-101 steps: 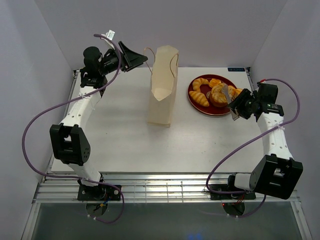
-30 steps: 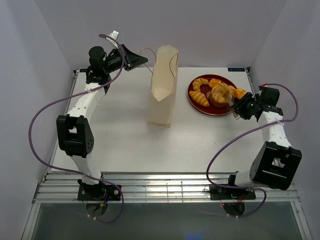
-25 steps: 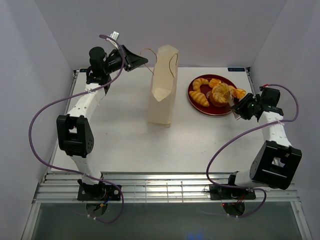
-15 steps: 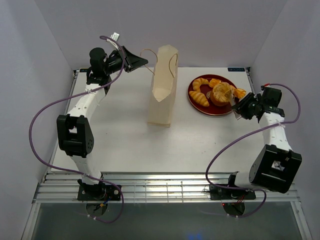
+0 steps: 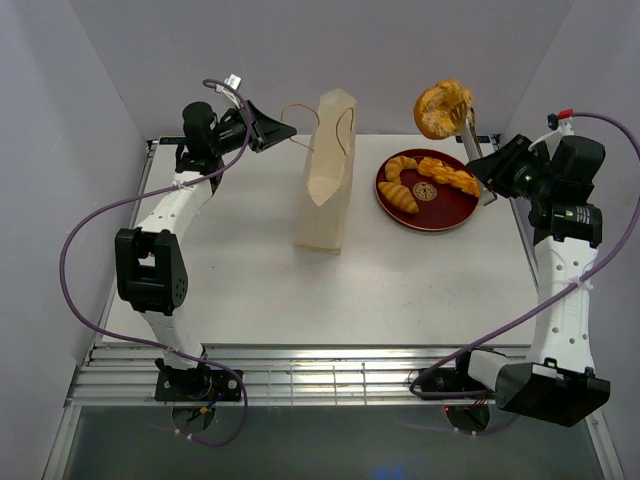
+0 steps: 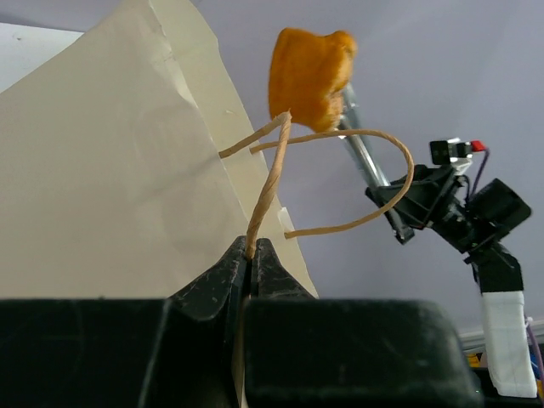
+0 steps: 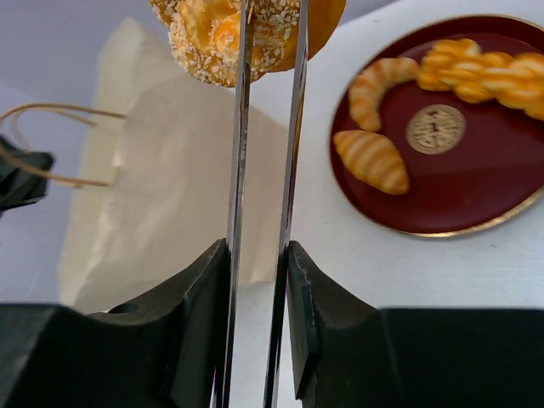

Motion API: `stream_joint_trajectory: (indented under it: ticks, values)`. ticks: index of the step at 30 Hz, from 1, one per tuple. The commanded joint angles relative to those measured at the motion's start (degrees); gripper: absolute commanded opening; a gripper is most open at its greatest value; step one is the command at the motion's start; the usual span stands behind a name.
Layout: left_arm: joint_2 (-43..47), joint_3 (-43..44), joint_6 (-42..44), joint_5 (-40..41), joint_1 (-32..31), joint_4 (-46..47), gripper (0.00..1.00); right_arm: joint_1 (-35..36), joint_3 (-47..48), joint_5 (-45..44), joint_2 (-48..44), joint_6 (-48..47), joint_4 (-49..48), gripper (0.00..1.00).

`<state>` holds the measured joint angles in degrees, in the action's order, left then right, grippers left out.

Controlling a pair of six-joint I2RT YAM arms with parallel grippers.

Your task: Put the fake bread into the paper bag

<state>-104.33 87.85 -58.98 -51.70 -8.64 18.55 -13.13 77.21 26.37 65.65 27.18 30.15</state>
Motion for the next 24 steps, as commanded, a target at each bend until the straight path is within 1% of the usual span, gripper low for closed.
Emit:
stream_joint_trajectory:
  ticks: [1, 3, 6, 8, 9, 12, 15, 17, 21, 24]
  values:
    - [3.26, -0.84, 0.45, -0.15, -0.14, 0.79, 0.0, 7.39, 7.41, 2.3, -1.66, 3.22, -0.89, 0.09]
    - [3.52, -1.02, 0.45, -0.24, -0.15, 0.79, 0.0, 10.91, 12.51, 1.93, -0.96, 4.28, -0.62, 0.09]
    - [4.05, -1.19, 0.36, -0.07, -0.23, 0.79, 0.0, 20.47, 19.01, 1.67, 2.45, 6.57, -0.53, 0.09]
    - [4.14, -1.37, 0.36, 0.02, -0.14, 0.79, 0.0, 24.01, 23.05, 1.06, 3.61, 7.79, -0.71, 0.09]
    - [4.23, -1.37, 0.27, 0.11, -0.14, 0.79, 0.0, 26.98, 24.12, 0.53, 4.39, 7.98, -0.88, 0.09]
    - [4.31, -1.63, -0.08, 0.37, -0.14, 0.79, 0.0, 31.65, 25.97, -0.36, 5.54, 9.2, -2.72, 0.09]
    - [4.23, -2.16, -0.26, 0.55, -0.14, 0.79, 0.0, 35.08, 25.8, -0.53, 6.68, 9.65, -3.61, 0.09]
    - [4.31, -2.42, -0.17, 0.9, -0.15, 0.79, 0.0, 36.15, 24.66, -1.76, 6.69, 9.56, -3.87, 0.09]
    - [4.84, -3.3, -0.26, 1.6, -0.14, 0.79, 0.0, 36.42, 19.3, -3.25, 4.84, 9.56, -5.98, 0.09]
    - [5.37, -4.27, -0.78, 2.92, -0.06, 0.79, 0.0, 36.5, 17.01, -3.69, 5.02, 9.03, -5.37, 0.09]
